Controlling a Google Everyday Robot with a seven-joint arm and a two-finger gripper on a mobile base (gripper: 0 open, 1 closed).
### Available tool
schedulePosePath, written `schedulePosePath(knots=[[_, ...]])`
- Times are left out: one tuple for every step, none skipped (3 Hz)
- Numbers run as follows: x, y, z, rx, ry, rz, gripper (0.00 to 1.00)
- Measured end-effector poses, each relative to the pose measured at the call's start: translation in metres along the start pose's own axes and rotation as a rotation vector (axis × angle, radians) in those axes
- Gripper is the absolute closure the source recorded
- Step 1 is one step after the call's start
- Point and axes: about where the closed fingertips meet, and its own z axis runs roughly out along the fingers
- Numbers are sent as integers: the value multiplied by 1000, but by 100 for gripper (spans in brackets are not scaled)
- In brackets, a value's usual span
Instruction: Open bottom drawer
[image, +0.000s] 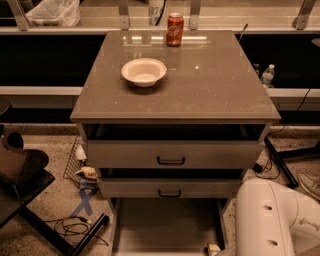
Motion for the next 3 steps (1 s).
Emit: schedulePosePath(knots=[[-1,-7,-4,0,0,0,0],[-1,-8,-4,0,0,0,0],[-1,-9,-5,0,0,0,18]])
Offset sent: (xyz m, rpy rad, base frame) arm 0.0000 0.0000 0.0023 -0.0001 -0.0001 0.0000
